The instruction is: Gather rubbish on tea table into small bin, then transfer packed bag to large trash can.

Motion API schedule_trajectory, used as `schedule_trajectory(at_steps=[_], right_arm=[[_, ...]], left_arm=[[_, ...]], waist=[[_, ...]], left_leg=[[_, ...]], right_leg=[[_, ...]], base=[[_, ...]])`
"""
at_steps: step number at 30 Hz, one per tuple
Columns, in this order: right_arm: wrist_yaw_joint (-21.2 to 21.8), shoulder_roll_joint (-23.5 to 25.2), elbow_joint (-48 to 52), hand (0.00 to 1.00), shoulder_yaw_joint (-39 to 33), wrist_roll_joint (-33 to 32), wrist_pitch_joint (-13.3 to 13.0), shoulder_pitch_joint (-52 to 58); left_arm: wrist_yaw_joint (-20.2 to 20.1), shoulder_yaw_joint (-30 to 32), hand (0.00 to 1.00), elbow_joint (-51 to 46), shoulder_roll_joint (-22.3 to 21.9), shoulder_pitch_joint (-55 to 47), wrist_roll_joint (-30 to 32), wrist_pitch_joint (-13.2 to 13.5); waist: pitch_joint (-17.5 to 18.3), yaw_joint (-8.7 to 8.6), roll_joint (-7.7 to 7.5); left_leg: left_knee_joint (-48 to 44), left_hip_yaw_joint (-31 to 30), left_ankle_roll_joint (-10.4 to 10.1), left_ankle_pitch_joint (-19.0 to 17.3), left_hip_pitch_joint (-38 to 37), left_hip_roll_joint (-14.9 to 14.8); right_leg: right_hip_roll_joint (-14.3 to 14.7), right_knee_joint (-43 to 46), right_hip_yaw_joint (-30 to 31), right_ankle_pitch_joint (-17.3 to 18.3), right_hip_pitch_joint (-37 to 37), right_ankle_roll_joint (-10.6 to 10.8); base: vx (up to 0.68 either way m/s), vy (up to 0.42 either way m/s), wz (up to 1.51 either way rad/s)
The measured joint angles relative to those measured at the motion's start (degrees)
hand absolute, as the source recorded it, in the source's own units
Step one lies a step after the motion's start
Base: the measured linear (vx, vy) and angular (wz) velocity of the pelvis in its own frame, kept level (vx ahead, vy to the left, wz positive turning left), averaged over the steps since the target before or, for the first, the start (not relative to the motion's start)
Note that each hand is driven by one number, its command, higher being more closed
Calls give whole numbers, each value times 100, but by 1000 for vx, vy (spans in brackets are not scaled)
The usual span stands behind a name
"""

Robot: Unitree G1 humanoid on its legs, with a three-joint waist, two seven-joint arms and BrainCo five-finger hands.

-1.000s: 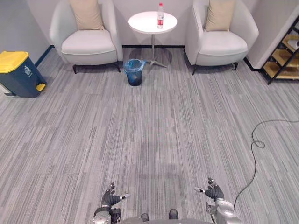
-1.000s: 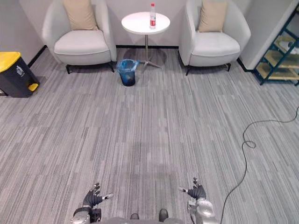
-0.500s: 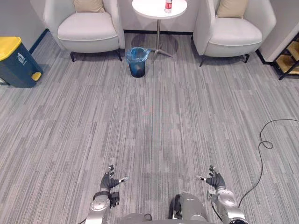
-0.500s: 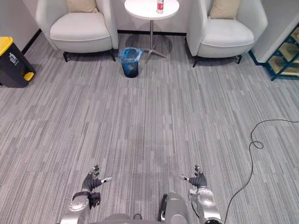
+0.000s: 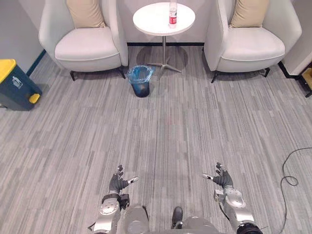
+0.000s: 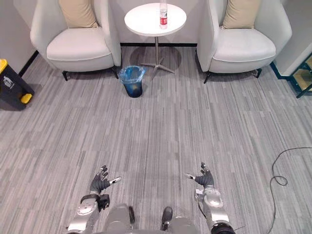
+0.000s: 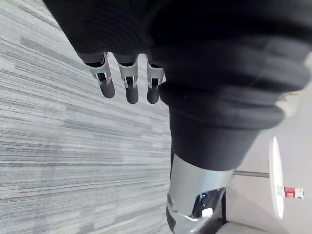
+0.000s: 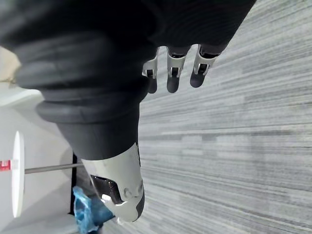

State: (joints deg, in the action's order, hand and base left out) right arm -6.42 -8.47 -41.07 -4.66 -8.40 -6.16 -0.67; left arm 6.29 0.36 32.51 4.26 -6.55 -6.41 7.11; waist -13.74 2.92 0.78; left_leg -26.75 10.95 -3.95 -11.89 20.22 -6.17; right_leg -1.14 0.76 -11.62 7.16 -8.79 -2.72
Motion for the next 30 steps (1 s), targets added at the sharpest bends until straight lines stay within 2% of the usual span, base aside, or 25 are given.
schedule_trajectory(at_steps=[1, 2, 3, 4, 5, 6, 7, 8, 9, 10, 11, 13, 15, 17, 19, 20, 21, 22, 23, 24, 25, 26, 27, 28, 30], right_arm=[[-11, -71, -76, 0, -9, -1, -2, -5], [-12, -118, -193, 0, 4, -1, 6, -11], [-13, -98, -252, 0, 22, -1, 9, -9], [-5, -36, -289, 0, 99, 5, 13, 2], [1, -21, -307, 0, 124, 5, 14, 2], [3, -24, -314, 0, 124, 9, 19, -7], [19, 10, -353, 0, 128, 27, 21, -13], [26, 50, -367, 0, 131, 79, 20, -8], [31, 65, -378, 0, 135, 116, 20, -4], [43, 88, -448, 0, 160, 157, 20, 4], [48, 93, -488, 0, 234, 198, 22, 6], [51, 126, -492, 0, 270, 224, 21, 34], [60, 124, -540, 0, 294, 229, 30, 41], [62, 103, -542, 0, 293, 228, 35, 17], [60, 101, -544, 0, 293, 228, 37, 22], [58, 112, -542, 0, 297, 228, 39, 40], [56, 132, -537, 0, 302, 228, 38, 104], [56, 126, -532, 0, 308, 228, 36, 176], [51, -54, -634, 0, 289, 230, 75, 104], [49, -57, -570, 0, 279, 228, 73, 133], [48, -87, -557, 0, 281, 223, 72, 117], [45, -71, -501, 0, 301, 212, 78, 130], [42, -29, -437, 0, 345, 200, 80, 142], [33, 63, -299, 0, 378, 168, 80, 190], [24, 169, -185, 0, 393, 123, 24, 235]], left_arm=[[1, 0, 0, 0, -57, 0, 0, -1], [6, 9, 0, 10, -75, -29, 1, -5], [10, 19, 0, 11, -62, -43, 1, -8], [11, 31, 0, 10, -34, -64, 2, -11], [13, 18, 0, 27, -36, -23, 3, -30], [4, 0, 0, 34, -64, -15, 4, -34], [3, -20, 0, 70, -73, -36, 4, -36], [1, -33, 0, 176, -40, -73, 5, -44], [2, -44, 0, 208, -17, -80, 5, -51], [3, -96, 0, 263, 66, -91, 5, -59], [3, -104, 0, 287, 127, -99, 4, -60], [8, -149, 0, 310, 196, -108, 5, -60], [8, -151, 0, 388, 272, -64, 3, -60], [11, -139, 0, 466, 272, -7, 3, -61], [18, -127, 0, 517, 273, -2, 5, -57], [28, -82, 0, 523, 293, -42, 7, -49], [27, -72, 0, 523, 340, -107, 12, -47], [23, -66, 0, 536, 360, -134, 30, -44], [28, -11, 0, 713, 132, -88, 42, -61], [30, 1, 0, 713, 109, -97, 49, -44], [32, 15, 0, 724, 64, -56, 48, -44], [31, 54, 0, 728, 15, -5, 48, -59], [29, 59, 0, 704, 1, -11, 47, -62], [22, 59, 0, 588, -13, -60, 46, -61], [21, 51, 0, 430, -14, -135, 43, -63]], waist=[[55, 91, 110], [83, 173, 241], [95, 197, 198], [99, 213, 23], [99, 233, -59], [102, 249, -55], [106, 258, -53], [121, 248, -85], [129, 233, -99], [133, 200, -111], [134, 118, -111], [143, 50, -89], [137, -23, -78], [109, -83, 24], [94, -125, 75], [155, -163, -35], [236, -199, -212], [286, -215, -320], [313, -195, 104], [382, -272, 143], [333, -277, 231], [288, -202, 288], [281, -170, 278], [233, -150, 236], [178, -38, 123]], left_leg=[[1054, -53, -21, 377, -17, 80], [1437, -233, 122, 1069, -89, 114], [1421, -267, 299, 1327, -136, 181], [1139, -282, 523, 1262, -82, 377], [862, -235, 609, 949, -46, 507], [787, -198, 637, 821, -76, 533], [790, -118, 683, 627, -291, 591], [881, -86, 774, 485, -613, 720], [919, -80, 800, 395, -777, 774], [992, -106, 869, 247, -1127, 866], [1103, -182, 900, 151, -1469, 926], [1375, -253, 942, 77, -1970, 930], [1522, -356, 941, 82, -2287, 869], [1514, -377, 887, 96, -2577, 655], [1526, -453, 673, 81, -2840, 485], [1596, -537, 411, -51, -3048, 469], [1585, -632, 247, -195, -3199, 546], [1563, -688, 157, -296, -3307, 615], [1289, -739, 124, -385, -3290, 222], [600, -869, 55, -345, -2992, 100], [58, -926, 28, -317, -2798, -16], [-1205, -936, -121, 109, -2287, -251], [-1834, -936, -128, 327, -2002, -393], [-2801, -800, -91, 276, -1582, -617], [-3360, -566, -28, 230, -1156, -721]], right_leg=[[24, -55, 90, 94, -45, 146], [47, -77, 213, 220, -187, 295], [-13, -62, 256, 308, -245, 357], [-195, 57, 291, 496, -299, 476], [-373, 442, 316, 648, -209, 521], [-443, 810, 399, 698, -74, 584], [-583, 1779, 572, 745, 253, 712], [-754, 2919, 752, 624, 609, 1004], [-827, 3512, 855, 500, 823, 1258], [-914, 4593, 933, 400, 1183, 1431], [-1005, 5294, 806, 485, 1473, 1219], [-1098, 5578, 363, 681, 1910, 885], [-1045, 5060, -2, 829, 2274, 677], [-731, 3695, -165, 796, 2554, 608], [-409, 2129, -127, 245, 2592, 564], [-250, 993, 28, -676, 2565, 496], [-291, 799, 132, -1392, 2587, 295], [-380, 902, 152, -1681, 2610, 28], [-62, 1322, -18, -1431, 2664, -89], [13, 1267, -83, -1006, 2514, -70], [129, 1245, -137, -940, 2403, -134], [303, 1104, -170, -809, 2108, -233], [347, 1022, -182, -749, 1943, -267], [459, 831, -192, -651, 1528, -349], [495, 577, -62, -550, 1035, -390]], base=[[429, 235, -44], [539, 307, -48], [459, 258, -30], [556, 273, 1], [456, 213, 4], [550, 280, -8], [458, 267, -16], [457, 257, -10], [478, 214, 6], [477, 157, 13], [478, 133, 20], [481, 70, 27], [482, 2, 31], [515, -86, 18], [499, -131, 18], [537, -188, 33], [571, -227, 45], [582, -246, 21], [552, -236, 29], [531, -228, 11], [500, -247, 21], [402, -200, -1], [565, -254, 2], [535, -225, -8], [411, -166, -21]])
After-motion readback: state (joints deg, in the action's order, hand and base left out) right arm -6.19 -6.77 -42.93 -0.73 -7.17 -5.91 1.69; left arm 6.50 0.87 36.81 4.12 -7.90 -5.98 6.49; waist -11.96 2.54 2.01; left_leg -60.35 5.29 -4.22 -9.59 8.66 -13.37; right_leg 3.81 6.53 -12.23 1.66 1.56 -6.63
